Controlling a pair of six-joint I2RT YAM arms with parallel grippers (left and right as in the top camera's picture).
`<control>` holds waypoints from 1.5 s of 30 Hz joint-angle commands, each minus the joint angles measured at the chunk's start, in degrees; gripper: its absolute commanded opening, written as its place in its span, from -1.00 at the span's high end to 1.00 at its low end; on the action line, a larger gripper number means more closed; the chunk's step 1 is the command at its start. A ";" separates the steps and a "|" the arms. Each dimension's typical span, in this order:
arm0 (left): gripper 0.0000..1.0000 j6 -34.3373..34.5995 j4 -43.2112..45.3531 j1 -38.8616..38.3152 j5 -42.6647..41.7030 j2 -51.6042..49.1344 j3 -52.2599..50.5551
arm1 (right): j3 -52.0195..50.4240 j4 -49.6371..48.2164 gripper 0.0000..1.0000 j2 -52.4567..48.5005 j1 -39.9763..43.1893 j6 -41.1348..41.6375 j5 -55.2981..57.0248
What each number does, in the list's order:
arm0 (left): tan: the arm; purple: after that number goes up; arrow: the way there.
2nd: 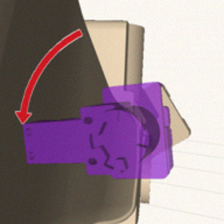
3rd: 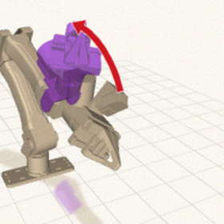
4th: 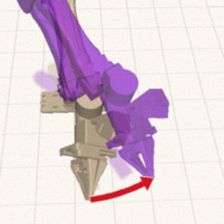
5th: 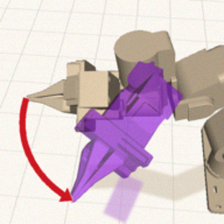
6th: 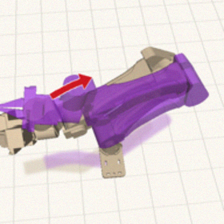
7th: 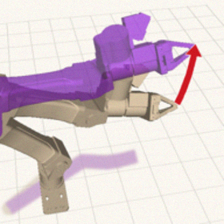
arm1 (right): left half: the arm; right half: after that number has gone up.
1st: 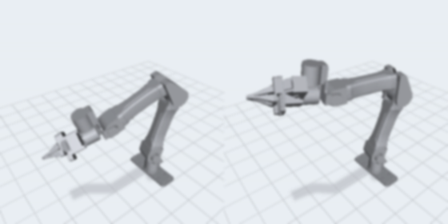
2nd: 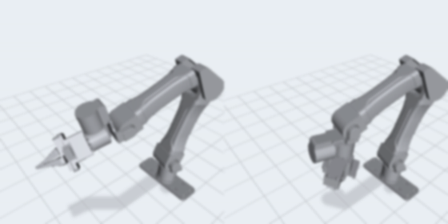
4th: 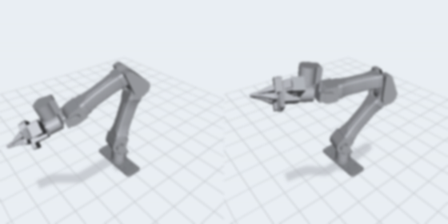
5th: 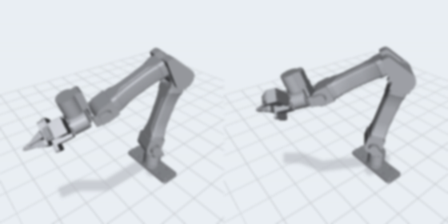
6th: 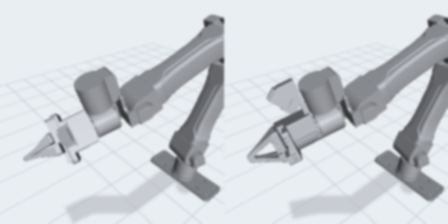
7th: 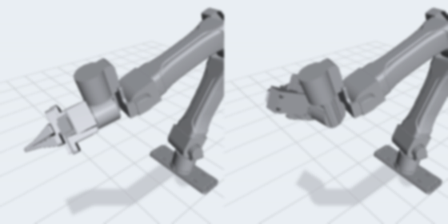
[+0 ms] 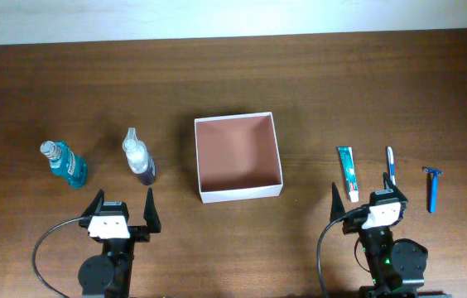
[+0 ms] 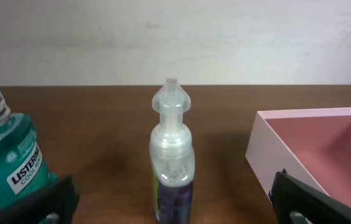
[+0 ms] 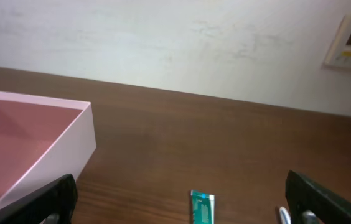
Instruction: Pack container
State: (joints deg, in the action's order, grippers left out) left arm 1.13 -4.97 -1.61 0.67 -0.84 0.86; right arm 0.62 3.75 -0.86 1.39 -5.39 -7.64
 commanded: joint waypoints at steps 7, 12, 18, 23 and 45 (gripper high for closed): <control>-0.99 2.10 -15.93 0.28 -0.04 -9.79 20.33 | 17.49 18.78 -0.97 -10.10 -0.26 11.74 -0.74; -0.99 2.14 -26.51 0.28 -0.02 -25.11 36.57 | 33.92 29.64 -0.97 -24.35 -0.26 11.67 -0.50; -0.99 2.27 -44.68 0.28 -1.03 -46.73 57.77 | 55.93 48.81 -0.97 -44.87 -0.24 11.63 6.75; -0.99 2.27 -59.04 0.28 -2.73 -60.50 71.56 | 70.82 65.16 -0.97 -58.82 -0.26 8.02 8.44; -0.99 4.63 -60.65 2.27 -4.76 -93.59 88.21 | 74.84 69.35 -0.97 -75.58 -0.26 7.80 7.91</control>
State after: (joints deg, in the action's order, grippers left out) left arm 4.43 -65.36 -0.32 -4.27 -90.83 87.53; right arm 74.37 73.14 -76.25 1.39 2.52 -0.82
